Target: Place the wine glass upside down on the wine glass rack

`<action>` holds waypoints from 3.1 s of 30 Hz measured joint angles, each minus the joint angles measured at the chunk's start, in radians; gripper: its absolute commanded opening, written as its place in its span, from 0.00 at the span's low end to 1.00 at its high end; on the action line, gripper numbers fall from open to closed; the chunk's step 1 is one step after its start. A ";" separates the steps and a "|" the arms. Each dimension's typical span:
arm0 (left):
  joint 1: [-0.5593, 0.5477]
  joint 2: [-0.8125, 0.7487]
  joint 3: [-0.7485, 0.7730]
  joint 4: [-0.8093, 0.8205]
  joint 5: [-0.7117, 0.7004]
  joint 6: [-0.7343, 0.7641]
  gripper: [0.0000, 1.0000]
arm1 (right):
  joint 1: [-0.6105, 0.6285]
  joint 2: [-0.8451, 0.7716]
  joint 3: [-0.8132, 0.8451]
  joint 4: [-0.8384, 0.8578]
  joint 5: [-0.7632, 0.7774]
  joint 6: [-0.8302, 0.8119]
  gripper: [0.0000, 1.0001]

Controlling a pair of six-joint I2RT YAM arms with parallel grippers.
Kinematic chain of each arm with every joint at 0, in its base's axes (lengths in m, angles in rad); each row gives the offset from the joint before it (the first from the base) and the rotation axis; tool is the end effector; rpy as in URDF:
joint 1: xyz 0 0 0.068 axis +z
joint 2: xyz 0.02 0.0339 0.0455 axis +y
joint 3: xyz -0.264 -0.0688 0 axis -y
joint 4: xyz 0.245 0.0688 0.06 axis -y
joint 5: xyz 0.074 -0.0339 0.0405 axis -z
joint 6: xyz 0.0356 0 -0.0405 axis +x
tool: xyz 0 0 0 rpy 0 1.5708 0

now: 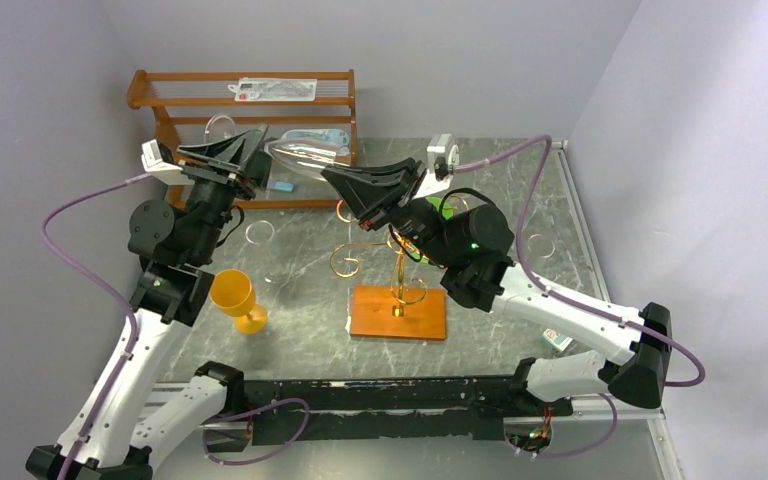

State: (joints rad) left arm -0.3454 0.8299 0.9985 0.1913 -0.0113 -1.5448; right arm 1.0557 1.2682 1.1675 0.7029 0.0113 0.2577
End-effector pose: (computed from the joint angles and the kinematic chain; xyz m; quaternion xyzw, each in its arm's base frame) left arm 0.1656 -0.0592 0.4472 -0.3250 0.4672 -0.6646 0.4842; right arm 0.1390 0.2447 0.4627 -0.1763 0.4310 0.5382 0.7025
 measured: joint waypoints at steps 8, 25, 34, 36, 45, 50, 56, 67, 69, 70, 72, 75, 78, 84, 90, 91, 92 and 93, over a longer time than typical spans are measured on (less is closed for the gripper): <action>0.000 0.021 -0.018 0.036 0.019 -0.054 0.06 | 0.000 -0.008 -0.022 0.026 -0.002 0.009 0.00; 0.027 0.183 0.054 0.041 0.097 0.147 0.05 | 0.001 -0.141 -0.099 -0.145 0.169 -0.020 0.69; 0.090 0.225 0.188 -0.097 0.119 0.526 0.05 | 0.001 -0.247 -0.101 -0.245 0.227 -0.054 0.70; 0.090 0.227 0.227 -0.132 0.121 0.658 0.05 | 0.001 -0.259 -0.101 -0.268 0.230 -0.060 0.70; 0.093 0.239 0.234 -0.241 0.245 1.169 0.05 | 0.001 -0.262 -0.065 -0.418 0.219 -0.076 0.70; 0.093 0.221 0.138 -0.217 0.428 1.329 0.05 | 0.001 -0.211 0.035 -0.511 0.150 -0.070 0.71; 0.093 0.217 0.015 -0.113 0.669 1.413 0.05 | 0.001 -0.146 0.107 -0.598 0.082 -0.031 0.71; 0.091 0.201 -0.039 -0.109 0.818 1.558 0.05 | 0.001 -0.195 0.058 -0.640 0.152 0.019 0.75; 0.086 0.190 -0.069 -0.113 0.842 1.566 0.05 | 0.001 -0.223 0.029 -0.639 0.174 0.019 0.76; 0.084 0.180 -0.089 -0.114 0.855 1.567 0.05 | 0.001 -0.235 0.016 -0.637 0.183 0.019 0.76; 0.080 0.158 -0.128 -0.106 0.888 1.559 0.05 | 0.001 -0.255 -0.002 -0.632 0.193 0.016 0.77; 0.072 0.124 -0.171 -0.085 0.945 1.548 0.05 | 0.001 -0.280 -0.021 -0.621 0.197 0.011 0.77; 0.068 0.097 -0.199 -0.059 0.989 1.543 0.05 | 0.001 -0.303 -0.037 -0.609 0.204 0.009 0.77; 0.051 0.111 -0.214 -0.031 1.051 1.536 0.05 | 0.001 -0.329 -0.055 -0.593 0.214 0.011 0.77; 0.008 0.164 -0.214 -0.028 1.094 1.533 0.05 | 0.001 -0.339 -0.080 -0.589 0.218 0.023 0.77; 0.003 0.167 -0.214 -0.027 1.097 1.531 0.05 | 0.001 -0.341 -0.085 -0.589 0.219 0.027 0.77; 0.000 0.170 -0.214 -0.024 1.101 1.524 0.05 | 0.001 -0.343 -0.091 -0.588 0.219 0.032 0.77; -0.002 0.173 -0.214 -0.015 1.109 1.512 0.05 | 0.001 -0.347 -0.097 -0.588 0.219 0.035 0.77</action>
State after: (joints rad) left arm -0.3477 1.0031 0.7845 0.1761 1.0977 -0.0330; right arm 1.0569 0.9215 1.0706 0.1146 0.2302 0.2932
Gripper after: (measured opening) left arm 0.175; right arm 0.774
